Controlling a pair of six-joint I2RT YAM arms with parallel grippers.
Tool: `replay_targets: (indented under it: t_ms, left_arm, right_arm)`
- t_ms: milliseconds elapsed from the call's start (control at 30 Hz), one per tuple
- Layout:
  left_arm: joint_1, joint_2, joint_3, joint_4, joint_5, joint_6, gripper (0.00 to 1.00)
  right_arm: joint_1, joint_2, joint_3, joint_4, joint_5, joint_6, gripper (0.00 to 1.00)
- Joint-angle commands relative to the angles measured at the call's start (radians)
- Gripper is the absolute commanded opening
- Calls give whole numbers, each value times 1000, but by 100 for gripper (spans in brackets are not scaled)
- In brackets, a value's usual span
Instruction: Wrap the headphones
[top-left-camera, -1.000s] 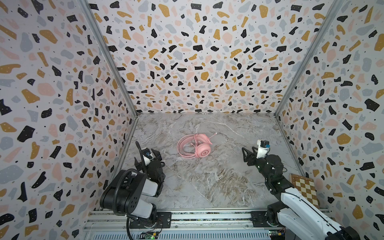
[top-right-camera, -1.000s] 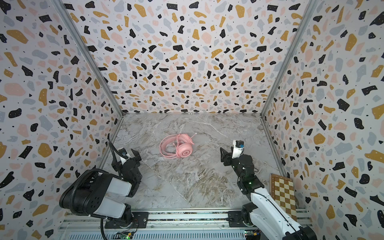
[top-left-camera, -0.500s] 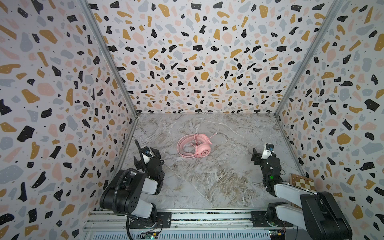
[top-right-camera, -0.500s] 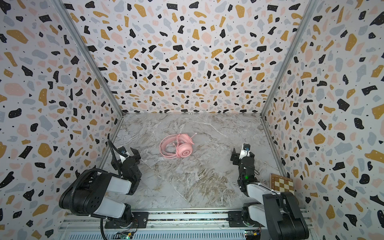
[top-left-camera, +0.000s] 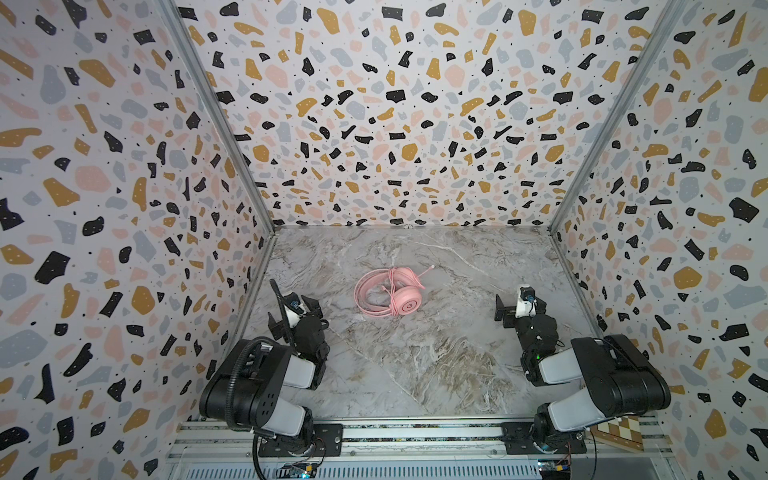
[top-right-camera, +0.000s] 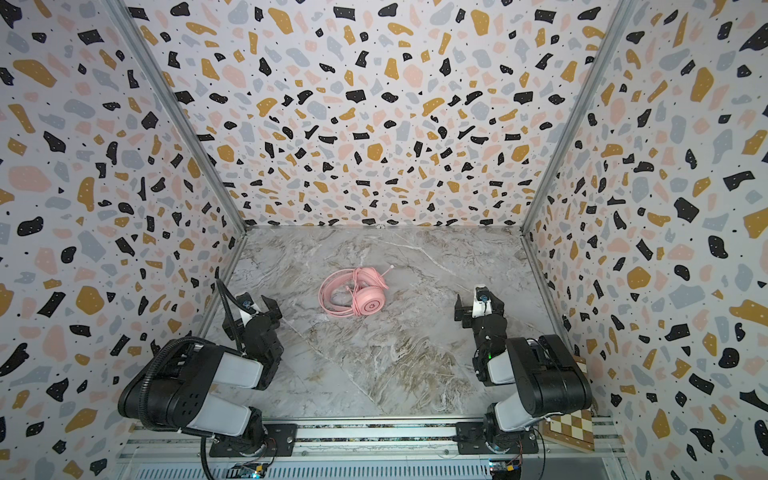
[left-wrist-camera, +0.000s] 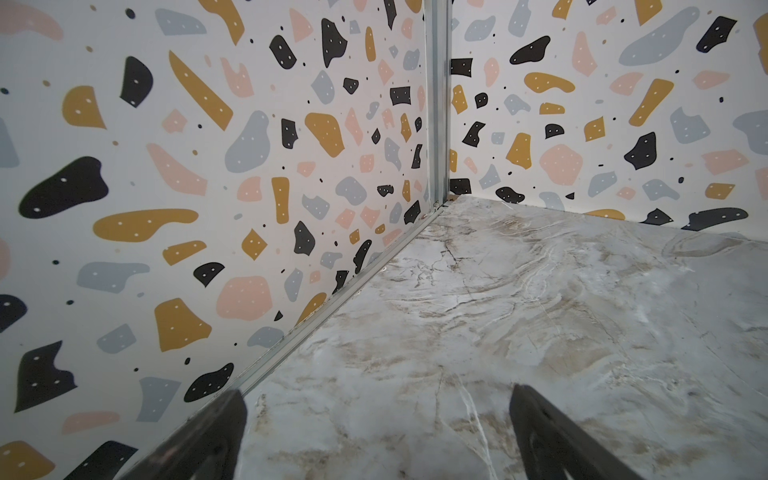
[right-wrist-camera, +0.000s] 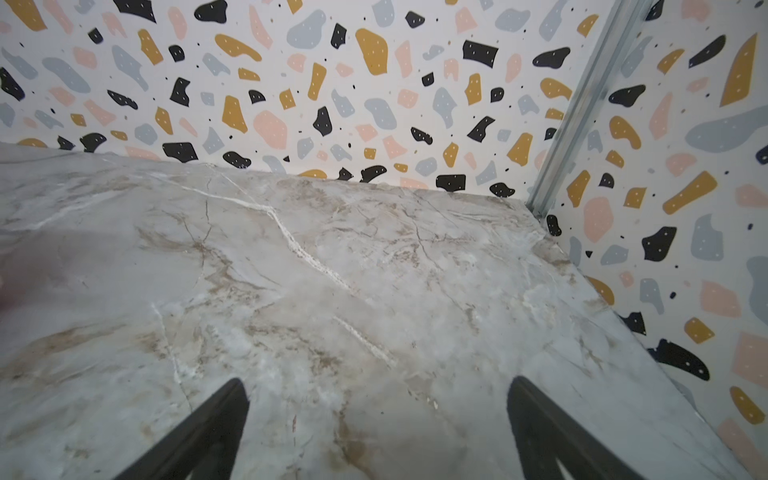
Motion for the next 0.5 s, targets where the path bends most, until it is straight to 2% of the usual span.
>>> replay_targets:
  t_ms: [0, 333, 467]
  left_arm:
    - [7, -8, 16, 36, -6, -10, 100]
    - [7, -9, 15, 38, -6, -9, 100]
    - [7, -9, 15, 38, -7, -9, 100]
  right_arm:
    - [-4, -14, 9, 9, -34, -15, 99]
    - [-4, -12, 8, 8, -37, -17, 99]
    - [-25, -9, 25, -6, -84, -7, 99]
